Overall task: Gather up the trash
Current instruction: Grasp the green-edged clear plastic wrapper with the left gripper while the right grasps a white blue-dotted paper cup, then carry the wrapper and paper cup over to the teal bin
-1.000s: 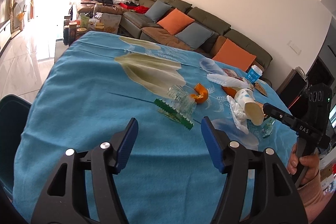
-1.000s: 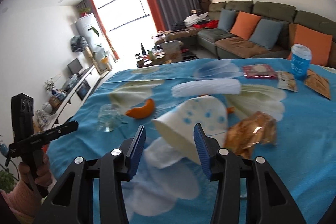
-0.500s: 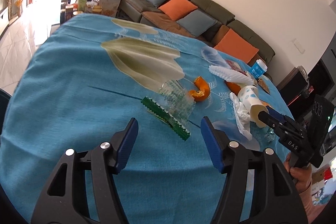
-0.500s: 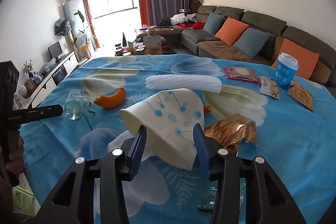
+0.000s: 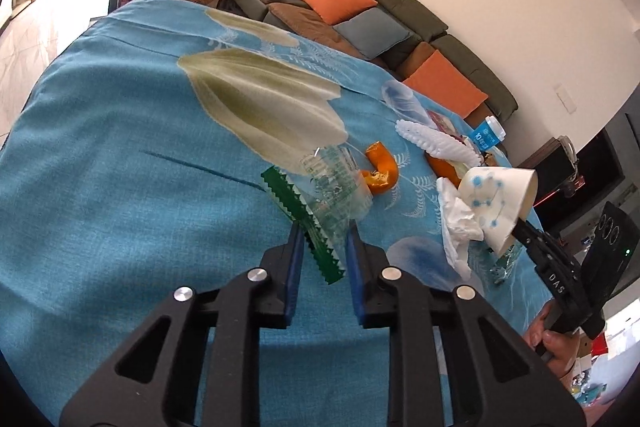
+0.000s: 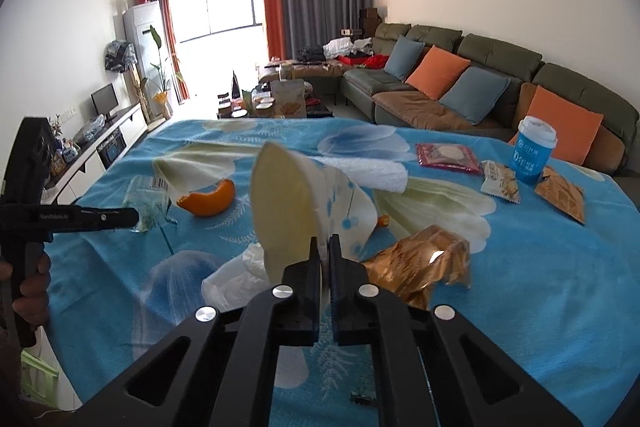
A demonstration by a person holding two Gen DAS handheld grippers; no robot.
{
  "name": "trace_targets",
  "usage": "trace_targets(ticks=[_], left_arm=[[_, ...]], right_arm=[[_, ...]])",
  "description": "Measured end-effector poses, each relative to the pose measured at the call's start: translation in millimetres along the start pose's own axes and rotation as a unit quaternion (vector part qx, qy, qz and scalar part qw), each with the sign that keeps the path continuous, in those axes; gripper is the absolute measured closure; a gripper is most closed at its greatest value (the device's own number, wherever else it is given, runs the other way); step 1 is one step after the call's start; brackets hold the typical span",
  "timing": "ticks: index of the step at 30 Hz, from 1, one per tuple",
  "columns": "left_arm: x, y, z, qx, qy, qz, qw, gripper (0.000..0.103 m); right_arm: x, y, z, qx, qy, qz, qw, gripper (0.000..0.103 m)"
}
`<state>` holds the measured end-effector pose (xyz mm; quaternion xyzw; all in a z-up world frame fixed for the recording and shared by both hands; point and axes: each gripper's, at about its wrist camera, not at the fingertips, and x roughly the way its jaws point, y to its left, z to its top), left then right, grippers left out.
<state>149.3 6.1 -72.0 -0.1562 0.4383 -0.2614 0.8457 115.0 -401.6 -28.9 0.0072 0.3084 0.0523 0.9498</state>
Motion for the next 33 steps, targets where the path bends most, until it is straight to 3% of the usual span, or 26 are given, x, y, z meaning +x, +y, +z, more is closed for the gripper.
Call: trace_targets(ticks=[11,20,33], left_arm=[[-32.5,-8.5,-13.2,0.037,-0.033,0.011,0.9987,0.083],[-68.6,-0.3,-28.4,0.039,-0.054,0.011,0.9977,0.083],[-115.5,20.3,-53.2,0.035,-0.076,0.038,0.9957,0.083]], right_arm=[[-19.4,-0.2,10.3,0.009,-0.027,0.033,0.999,0.100],[-25.3,10.8,15.1,0.020,-0.034,0.094,0.995,0.100],[-9.6,59.0,15.2,0.006,-0.011,0.191,0.981,0.100]])
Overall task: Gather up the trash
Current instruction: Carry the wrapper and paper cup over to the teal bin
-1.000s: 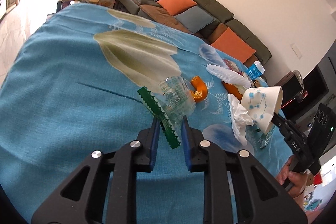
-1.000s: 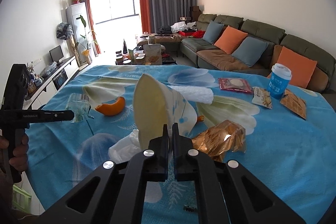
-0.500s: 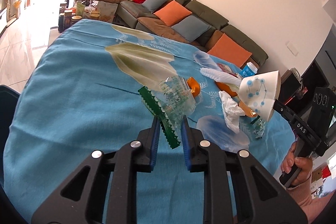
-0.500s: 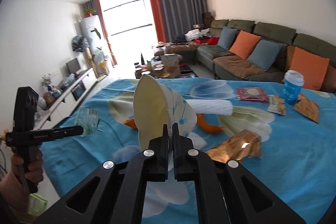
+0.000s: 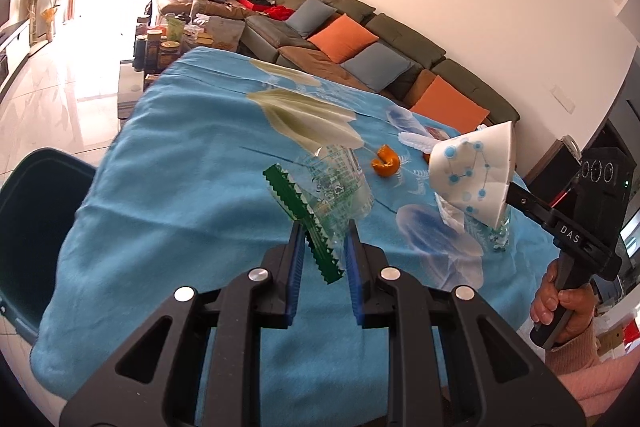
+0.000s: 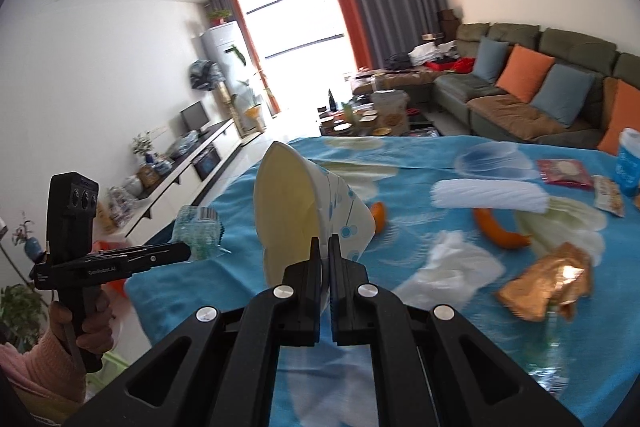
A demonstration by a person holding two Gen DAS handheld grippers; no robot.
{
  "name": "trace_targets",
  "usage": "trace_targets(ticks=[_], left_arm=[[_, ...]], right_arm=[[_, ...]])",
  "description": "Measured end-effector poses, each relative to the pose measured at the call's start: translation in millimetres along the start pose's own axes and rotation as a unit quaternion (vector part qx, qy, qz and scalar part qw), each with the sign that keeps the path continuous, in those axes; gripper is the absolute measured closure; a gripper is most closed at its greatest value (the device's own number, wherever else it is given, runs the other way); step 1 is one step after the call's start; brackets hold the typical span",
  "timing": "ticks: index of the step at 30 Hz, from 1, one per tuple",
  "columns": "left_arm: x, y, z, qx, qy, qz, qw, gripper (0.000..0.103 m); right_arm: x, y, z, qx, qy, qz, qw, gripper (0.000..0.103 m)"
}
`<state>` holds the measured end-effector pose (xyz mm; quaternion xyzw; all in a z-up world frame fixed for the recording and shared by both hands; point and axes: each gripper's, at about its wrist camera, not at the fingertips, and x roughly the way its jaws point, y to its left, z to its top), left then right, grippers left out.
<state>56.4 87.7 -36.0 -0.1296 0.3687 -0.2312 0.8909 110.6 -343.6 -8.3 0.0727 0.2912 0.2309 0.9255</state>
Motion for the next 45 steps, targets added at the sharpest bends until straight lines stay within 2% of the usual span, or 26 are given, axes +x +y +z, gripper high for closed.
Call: trace_targets(ticks=[15,45], left_arm=[[-36.4,16.8,-18.6,-0.015,-0.015,0.021,0.9995,0.083],[-93.2,49.0,-41.5,-0.053,-0.045,0.073,0.9949,0.083]], right_arm=[[32.3,43.8,0.2,-0.021,0.029,0.062,0.997,0.100],[69.7,98.5,7.8,-0.049,0.060,0.139,0.987,0.100]])
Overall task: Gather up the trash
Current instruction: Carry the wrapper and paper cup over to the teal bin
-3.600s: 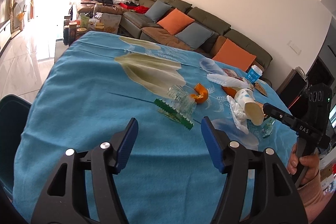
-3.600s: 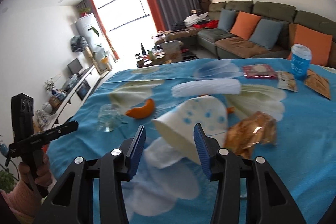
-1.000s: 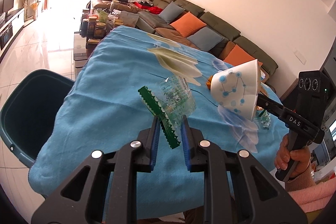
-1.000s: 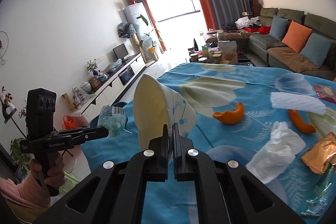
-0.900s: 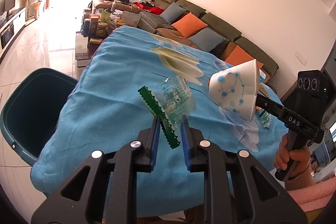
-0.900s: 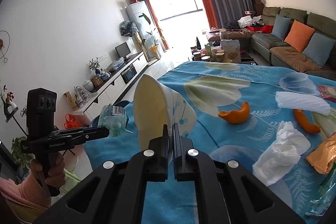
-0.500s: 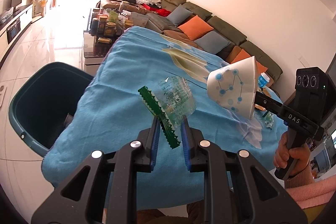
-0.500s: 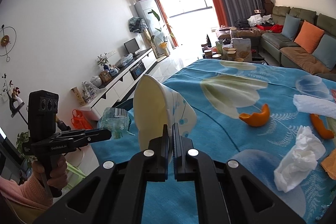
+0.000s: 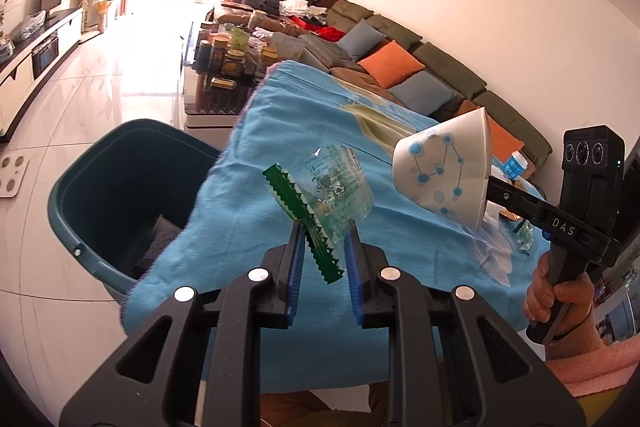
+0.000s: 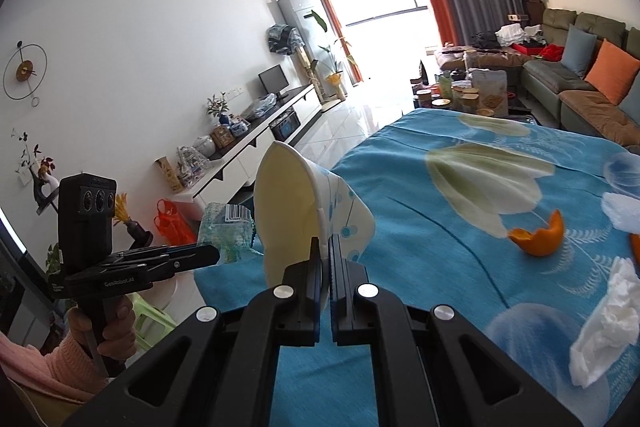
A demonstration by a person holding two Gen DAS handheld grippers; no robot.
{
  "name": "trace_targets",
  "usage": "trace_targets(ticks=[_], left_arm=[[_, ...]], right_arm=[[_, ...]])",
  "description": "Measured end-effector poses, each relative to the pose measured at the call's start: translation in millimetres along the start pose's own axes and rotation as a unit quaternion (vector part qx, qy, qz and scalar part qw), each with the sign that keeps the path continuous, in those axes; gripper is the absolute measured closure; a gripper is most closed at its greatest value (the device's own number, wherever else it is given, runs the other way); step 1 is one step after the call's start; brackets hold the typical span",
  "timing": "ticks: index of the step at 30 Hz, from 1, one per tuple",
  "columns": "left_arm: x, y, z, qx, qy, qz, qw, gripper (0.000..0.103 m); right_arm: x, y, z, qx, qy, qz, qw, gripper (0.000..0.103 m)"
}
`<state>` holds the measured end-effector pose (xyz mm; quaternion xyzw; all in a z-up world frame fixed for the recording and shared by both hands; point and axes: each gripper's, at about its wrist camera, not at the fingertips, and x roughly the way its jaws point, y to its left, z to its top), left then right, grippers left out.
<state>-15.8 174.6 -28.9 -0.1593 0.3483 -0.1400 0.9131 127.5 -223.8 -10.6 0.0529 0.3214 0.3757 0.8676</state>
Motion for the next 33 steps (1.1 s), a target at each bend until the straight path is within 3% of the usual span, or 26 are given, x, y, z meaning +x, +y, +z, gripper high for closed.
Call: trace_targets(ticks=[15,33], left_arm=[[-26.7,40.4,3.2,-0.030,-0.024,0.052,0.9979,0.083],[-35.1,74.5,7.7,-0.058,-0.031,0.088,0.9939,0.083]], right_arm=[[41.3,33.6,14.0,-0.031,0.026,0.043,0.998,0.100],[86.5,58.4,33.7,-0.063,0.053,0.072,0.994,0.100]])
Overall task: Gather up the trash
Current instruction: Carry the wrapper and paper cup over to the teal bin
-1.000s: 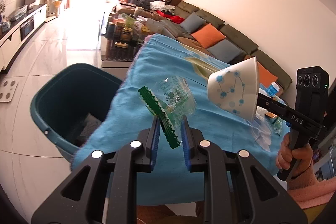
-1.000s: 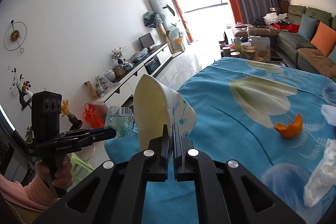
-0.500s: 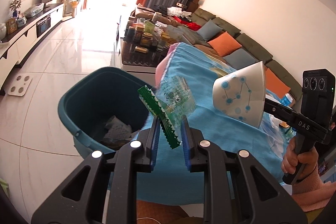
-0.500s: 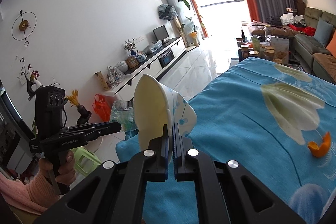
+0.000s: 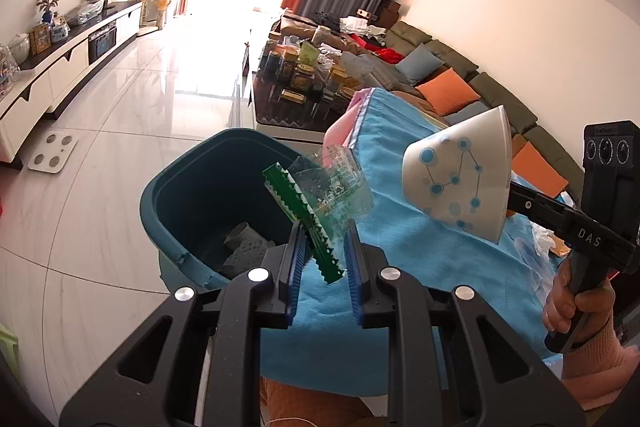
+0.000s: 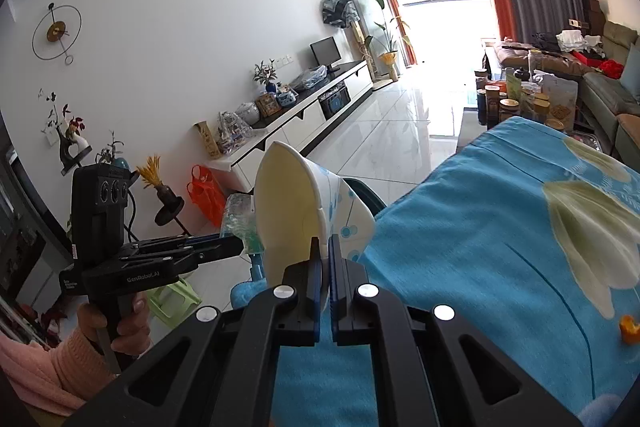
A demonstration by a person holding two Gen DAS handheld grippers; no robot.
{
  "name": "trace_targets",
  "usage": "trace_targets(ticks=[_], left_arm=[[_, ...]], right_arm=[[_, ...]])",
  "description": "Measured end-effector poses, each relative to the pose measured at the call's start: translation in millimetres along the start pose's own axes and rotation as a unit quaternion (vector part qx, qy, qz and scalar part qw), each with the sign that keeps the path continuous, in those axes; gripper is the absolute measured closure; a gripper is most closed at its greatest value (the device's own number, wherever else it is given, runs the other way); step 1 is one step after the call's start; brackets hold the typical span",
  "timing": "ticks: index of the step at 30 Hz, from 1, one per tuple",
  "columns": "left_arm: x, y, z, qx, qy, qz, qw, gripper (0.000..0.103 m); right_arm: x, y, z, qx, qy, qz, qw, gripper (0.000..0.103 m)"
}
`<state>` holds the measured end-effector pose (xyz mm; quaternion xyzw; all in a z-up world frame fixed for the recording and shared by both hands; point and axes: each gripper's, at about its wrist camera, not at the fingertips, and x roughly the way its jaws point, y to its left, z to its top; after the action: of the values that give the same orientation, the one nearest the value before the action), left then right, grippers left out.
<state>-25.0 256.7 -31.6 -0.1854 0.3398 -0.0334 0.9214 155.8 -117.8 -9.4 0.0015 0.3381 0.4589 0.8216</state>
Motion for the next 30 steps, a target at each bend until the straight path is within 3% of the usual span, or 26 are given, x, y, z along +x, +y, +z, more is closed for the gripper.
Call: trace_targets(ticks=[30], left_arm=[[19.0,27.3,0.8,-0.030,0.017,0.038,0.9987,0.083]], right_arm=[[64.2,5.2,21.0,0.010,0.040,0.022,0.999,0.100]])
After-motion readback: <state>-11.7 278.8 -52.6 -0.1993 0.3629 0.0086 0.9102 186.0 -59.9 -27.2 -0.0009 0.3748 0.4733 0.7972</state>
